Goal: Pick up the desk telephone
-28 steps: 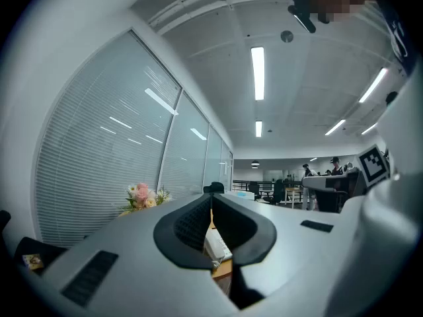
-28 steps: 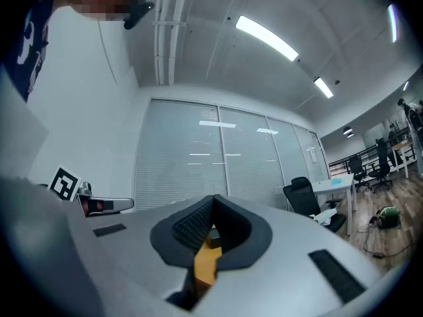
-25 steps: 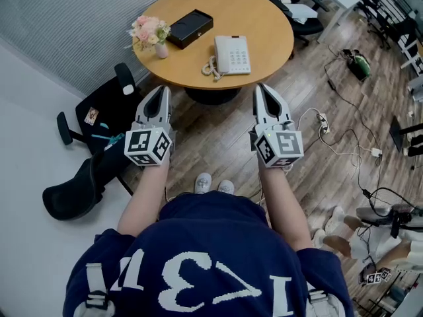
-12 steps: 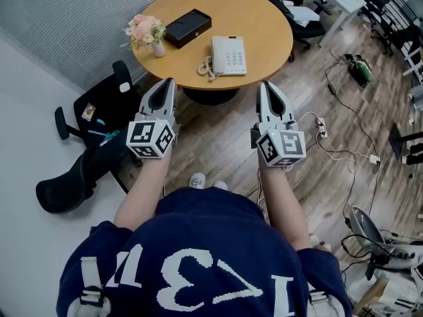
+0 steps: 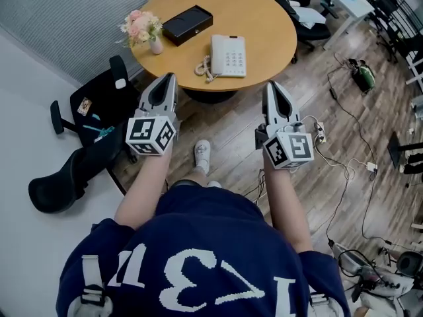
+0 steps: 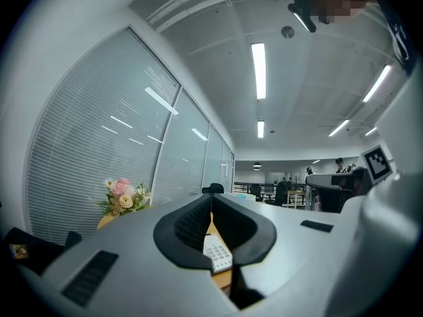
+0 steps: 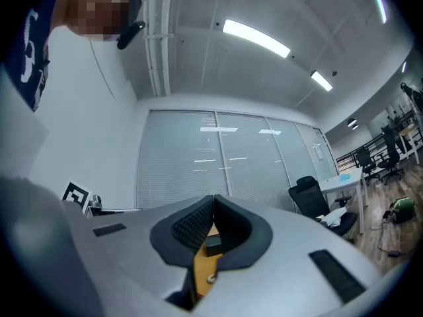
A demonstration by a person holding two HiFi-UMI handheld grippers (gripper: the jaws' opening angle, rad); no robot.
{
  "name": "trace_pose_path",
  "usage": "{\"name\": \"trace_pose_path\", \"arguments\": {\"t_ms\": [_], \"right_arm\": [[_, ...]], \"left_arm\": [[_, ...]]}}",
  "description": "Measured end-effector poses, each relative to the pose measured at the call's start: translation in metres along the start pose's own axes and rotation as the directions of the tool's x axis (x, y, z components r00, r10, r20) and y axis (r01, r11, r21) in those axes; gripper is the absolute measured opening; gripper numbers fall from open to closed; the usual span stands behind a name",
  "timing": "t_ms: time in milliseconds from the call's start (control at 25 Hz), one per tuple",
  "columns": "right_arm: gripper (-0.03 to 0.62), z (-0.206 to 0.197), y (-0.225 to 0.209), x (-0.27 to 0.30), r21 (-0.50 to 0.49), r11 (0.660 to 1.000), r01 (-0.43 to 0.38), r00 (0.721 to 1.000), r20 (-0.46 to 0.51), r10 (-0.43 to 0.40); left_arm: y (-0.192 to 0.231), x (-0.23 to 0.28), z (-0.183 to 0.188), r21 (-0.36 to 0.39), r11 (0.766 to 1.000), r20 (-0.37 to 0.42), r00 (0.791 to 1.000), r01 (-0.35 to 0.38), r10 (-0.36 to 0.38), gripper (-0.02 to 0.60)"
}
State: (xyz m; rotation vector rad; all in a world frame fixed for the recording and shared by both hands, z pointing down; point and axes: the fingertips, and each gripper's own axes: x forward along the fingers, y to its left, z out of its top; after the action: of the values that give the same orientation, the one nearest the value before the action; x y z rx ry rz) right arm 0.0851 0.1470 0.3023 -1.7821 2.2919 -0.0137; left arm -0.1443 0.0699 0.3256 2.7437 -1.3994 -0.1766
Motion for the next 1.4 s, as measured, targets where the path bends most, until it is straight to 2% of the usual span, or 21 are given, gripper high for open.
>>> {"name": "trace_pose_path", "arguments": {"t_ms": [160,400,600,880,1160,1400], "right_arm": [[0.028,-0.004,-0.011,0.028,-0.02,1.0,-0.008,1.0,-0.007,0.008],[0.027,-0.01,-0.031,0.09,-0.053,0.997,-0.055,0.998,-0.044,0.053],[0.028,-0.007,-0.054,0.144,-0.07,0.997,-0.035,0.999,-0.02,0.034],[0.028,-0.029,-0.075,0.192,-0.09,0.996,-0.008,0.998,-0.061,0.003],[0.028,-0.046,-0.105,0.207,-0.066,0.997,0.027,0.994,-0.101,-0.034],[0.028,-0.06,-0.128,0.237,-0.025,1.0,-0.001,0.993,-0.117,-0.002]], "left_arm": [[0.01,0.03,-0.002,0.005,1.0,0.017,1.0,0.008,-0.008,0.02],[0.035,0.102,-0.003,-0.012,0.999,0.048,0.998,0.049,-0.048,0.02],[0.05,0.163,0.0,0.007,0.995,0.061,0.993,0.102,-0.103,0.02],[0.079,0.22,-0.015,-0.026,0.989,0.04,0.988,0.147,-0.146,0.021],[0.092,0.246,-0.039,-0.059,0.99,-0.005,0.991,0.131,-0.132,0.02],[0.1,0.265,-0.049,-0.061,0.994,-0.036,0.995,0.089,-0.091,0.021]]}}
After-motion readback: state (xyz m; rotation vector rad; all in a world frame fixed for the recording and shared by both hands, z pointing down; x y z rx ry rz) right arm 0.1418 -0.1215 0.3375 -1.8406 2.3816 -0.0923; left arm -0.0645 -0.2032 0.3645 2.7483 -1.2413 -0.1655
